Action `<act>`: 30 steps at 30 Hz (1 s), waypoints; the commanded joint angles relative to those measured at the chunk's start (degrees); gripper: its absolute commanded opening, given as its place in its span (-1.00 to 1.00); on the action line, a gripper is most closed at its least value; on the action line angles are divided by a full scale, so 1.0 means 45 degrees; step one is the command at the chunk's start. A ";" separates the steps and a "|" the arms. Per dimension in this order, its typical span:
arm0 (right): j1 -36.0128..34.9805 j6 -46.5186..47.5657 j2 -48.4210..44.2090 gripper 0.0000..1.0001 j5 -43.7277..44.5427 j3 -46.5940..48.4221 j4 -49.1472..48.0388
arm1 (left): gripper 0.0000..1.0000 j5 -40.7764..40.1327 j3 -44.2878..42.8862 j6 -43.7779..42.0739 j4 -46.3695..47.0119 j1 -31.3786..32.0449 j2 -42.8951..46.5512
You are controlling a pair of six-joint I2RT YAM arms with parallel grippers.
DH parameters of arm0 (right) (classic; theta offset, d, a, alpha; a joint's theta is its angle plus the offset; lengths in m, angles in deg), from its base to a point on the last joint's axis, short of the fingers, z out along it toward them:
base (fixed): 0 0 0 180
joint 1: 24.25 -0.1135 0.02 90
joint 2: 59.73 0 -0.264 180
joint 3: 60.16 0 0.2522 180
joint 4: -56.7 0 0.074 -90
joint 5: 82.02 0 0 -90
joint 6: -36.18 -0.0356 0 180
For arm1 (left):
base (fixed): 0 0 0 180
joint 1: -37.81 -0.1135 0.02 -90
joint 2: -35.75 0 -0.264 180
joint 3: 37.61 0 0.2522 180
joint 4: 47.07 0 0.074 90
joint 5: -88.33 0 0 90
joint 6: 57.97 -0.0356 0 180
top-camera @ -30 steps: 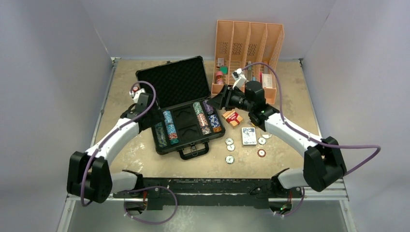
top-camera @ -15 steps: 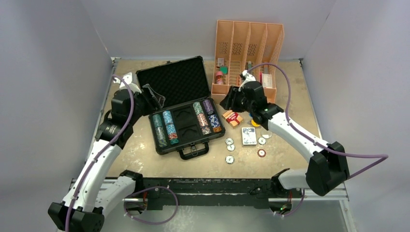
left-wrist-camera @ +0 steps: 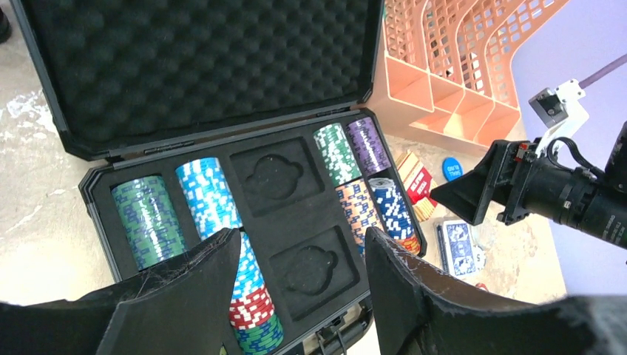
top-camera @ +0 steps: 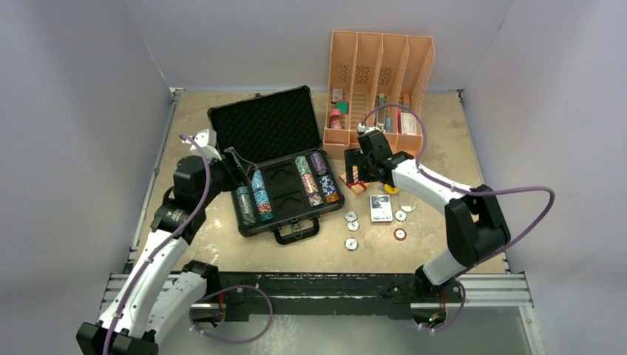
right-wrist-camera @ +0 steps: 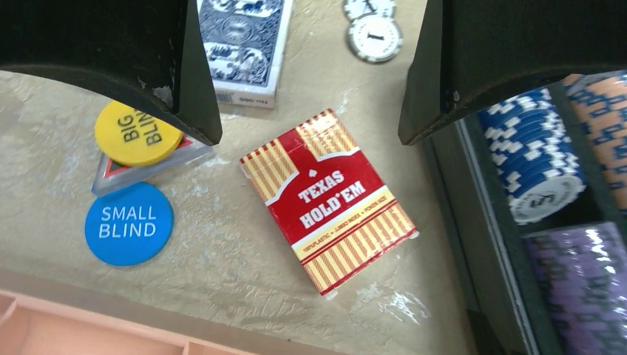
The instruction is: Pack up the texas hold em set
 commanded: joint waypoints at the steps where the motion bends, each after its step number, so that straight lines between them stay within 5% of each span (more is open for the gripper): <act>1: 0.0184 0.2402 0.0254 0.85 -0.0353 0.0236 -0.0961 | 0.23 0.0086 0.0247 -0.0013 0.0873 0.0006 0.0530; 15: 0.0583 0.4883 0.2003 0.81 -0.3158 0.0340 -0.1181 | 0.23 -0.0182 0.0244 -0.0304 0.0389 0.0152 0.0295; 24: 0.0868 0.5971 0.3201 0.56 -0.3841 0.0736 -0.0747 | 0.22 0.0044 0.0227 -0.0384 0.0333 0.0131 0.0115; 26: 0.0868 0.5974 0.3423 0.45 -0.3429 0.0842 -0.0592 | 0.22 -0.0008 0.0206 -0.0426 0.0292 0.0142 0.0125; 30: 0.0868 0.5824 0.3401 -0.09 -0.2811 0.1068 -0.0178 | 0.23 0.0054 0.0225 -0.0437 0.0283 0.0131 0.0063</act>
